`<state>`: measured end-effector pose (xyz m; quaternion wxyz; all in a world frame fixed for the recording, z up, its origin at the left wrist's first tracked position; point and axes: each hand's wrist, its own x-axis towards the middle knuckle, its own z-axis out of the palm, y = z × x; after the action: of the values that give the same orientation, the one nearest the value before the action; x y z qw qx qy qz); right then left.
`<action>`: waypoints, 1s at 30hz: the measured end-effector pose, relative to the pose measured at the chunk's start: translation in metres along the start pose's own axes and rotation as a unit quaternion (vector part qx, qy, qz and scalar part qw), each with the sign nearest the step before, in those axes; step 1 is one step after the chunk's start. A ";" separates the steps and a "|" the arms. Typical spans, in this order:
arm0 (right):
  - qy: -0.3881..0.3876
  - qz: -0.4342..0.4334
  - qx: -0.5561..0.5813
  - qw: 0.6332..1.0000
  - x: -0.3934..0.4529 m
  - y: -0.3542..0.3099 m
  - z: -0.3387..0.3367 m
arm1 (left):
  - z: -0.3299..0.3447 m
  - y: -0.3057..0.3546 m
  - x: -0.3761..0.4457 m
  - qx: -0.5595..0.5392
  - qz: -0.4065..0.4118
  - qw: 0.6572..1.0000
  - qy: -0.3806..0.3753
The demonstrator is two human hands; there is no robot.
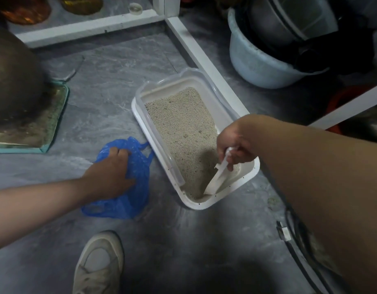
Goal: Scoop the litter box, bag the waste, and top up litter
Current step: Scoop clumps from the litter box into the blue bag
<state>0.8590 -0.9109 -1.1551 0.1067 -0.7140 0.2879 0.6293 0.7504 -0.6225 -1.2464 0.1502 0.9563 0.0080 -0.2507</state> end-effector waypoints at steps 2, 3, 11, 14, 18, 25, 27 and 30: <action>-0.024 0.015 -0.014 1.000 -0.002 -0.014 0.004 | 0.000 0.001 0.001 -0.001 0.004 1.000 0.003; -0.031 0.022 -0.021 0.999 -0.002 -0.018 0.006 | 0.000 0.002 0.002 -0.001 0.003 1.000 0.004; -0.066 0.040 0.072 0.994 0.033 -0.029 0.020 | 0.000 -0.002 0.005 -0.014 0.001 1.000 0.019; -0.081 0.047 0.110 0.990 0.038 -0.036 0.016 | 0.000 0.000 0.006 -0.013 0.000 1.000 0.018; -0.034 -0.074 0.202 0.976 0.021 -0.026 0.018 | -0.001 0.002 0.007 -0.014 0.002 1.000 0.016; 0.005 -0.132 0.276 0.952 0.013 0.021 0.021 | -0.002 0.002 0.006 -0.013 -0.004 1.000 0.007; 0.016 -0.134 0.279 0.951 0.019 0.046 0.037 | -0.003 0.001 0.006 -0.016 -0.006 1.000 0.000; 0.022 -0.106 0.280 0.954 0.032 0.077 0.070 | -0.003 0.001 0.006 -0.017 -0.008 1.000 -0.002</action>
<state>0.7597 -0.9457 -1.1822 0.3621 -0.6958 0.3770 0.4925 0.7569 -0.6233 -1.2460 0.1641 0.9532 0.0195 -0.2533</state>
